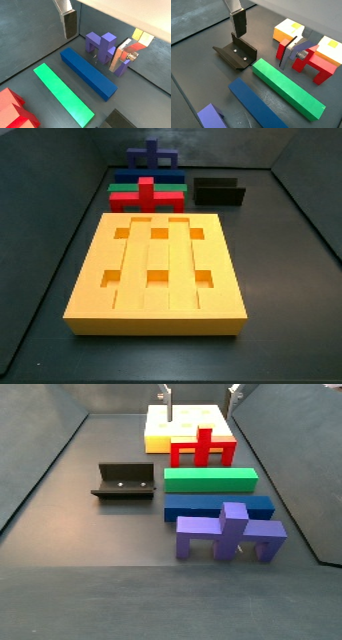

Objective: Pick up the green object. Move up. Move to above the board. Insert the green object.
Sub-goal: Pick up the green object.

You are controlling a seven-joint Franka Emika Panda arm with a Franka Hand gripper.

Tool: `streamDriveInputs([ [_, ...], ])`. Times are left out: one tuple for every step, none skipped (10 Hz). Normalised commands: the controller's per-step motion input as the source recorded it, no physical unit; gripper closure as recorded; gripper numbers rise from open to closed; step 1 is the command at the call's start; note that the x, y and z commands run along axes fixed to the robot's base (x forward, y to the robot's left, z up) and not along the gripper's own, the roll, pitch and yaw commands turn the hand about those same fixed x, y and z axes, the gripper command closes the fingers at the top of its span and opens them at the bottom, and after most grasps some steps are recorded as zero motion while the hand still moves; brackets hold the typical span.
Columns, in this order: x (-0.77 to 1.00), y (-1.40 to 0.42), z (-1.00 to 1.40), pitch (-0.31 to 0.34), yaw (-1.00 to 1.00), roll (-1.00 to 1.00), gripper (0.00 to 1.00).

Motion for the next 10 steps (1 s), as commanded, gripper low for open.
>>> streamDriveInputs([
  [0.0,0.0,0.0,0.0,0.0,-0.01,0.0],
  [-0.09,-0.01,0.0,-0.083,-0.13,0.0,0.0],
  [-0.15,-0.19,-0.14,-0.136,-0.58,-0.01,0.0],
  [0.0,-0.03,-0.3,-0.139,-0.97,-0.12,0.0],
  [-0.03,-0.03,-0.35,-0.199,-0.99,-0.11,0.0],
  [-0.03,-0.04,-0.35,-0.196,-1.0,-0.1,0.0],
  [-0.04,-0.05,-0.35,-0.233,-0.99,-0.11,0.0],
  [-0.02,-0.05,-0.34,-0.211,-0.99,-0.1,0.0],
  [0.01,0.0,-0.2,-0.124,-0.59,-0.09,0.0],
  [0.0,0.0,-0.21,-0.004,-0.09,0.0,0.0],
])
